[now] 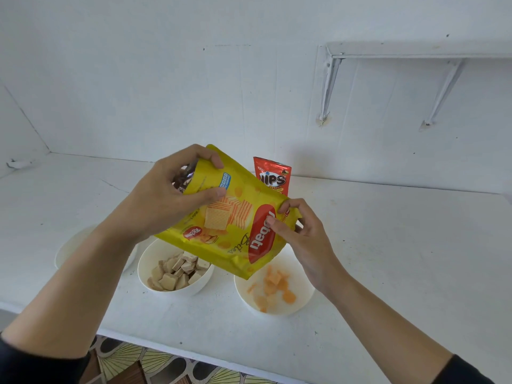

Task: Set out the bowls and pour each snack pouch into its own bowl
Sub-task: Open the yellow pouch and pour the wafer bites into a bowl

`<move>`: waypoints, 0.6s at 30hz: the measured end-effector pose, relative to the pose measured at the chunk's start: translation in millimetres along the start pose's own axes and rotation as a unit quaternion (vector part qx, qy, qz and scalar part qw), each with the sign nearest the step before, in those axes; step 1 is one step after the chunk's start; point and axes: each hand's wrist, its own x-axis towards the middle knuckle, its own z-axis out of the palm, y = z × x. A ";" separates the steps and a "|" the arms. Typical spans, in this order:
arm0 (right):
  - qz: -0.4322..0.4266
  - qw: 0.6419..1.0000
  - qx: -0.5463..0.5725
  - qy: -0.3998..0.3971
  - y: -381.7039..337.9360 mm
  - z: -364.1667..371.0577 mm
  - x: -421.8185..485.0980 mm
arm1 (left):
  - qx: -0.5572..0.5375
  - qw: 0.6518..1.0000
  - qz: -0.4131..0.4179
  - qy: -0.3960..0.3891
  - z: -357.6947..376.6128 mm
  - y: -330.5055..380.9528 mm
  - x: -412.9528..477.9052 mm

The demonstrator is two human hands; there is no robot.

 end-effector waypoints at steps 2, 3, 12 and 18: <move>0.016 1.000 0.001 0.003 5.4 -0.7 -2.8 | 0.003 1.000 -0.006 -0.005 4.4 -2.5 -1.2; 0.021 1.000 0.000 0.004 8.0 -1.2 -3.6 | 0.005 1.000 -0.007 -0.007 5.7 -3.0 -1.6; -0.006 1.000 0.010 0.029 3.3 0.3 -0.8 | -0.002 1.000 0.016 -0.004 3.3 11.2 2.6; -0.027 0.999 0.035 0.024 -15.8 2.1 2.8 | 0.007 0.998 0.056 0.027 0.8 25.7 9.6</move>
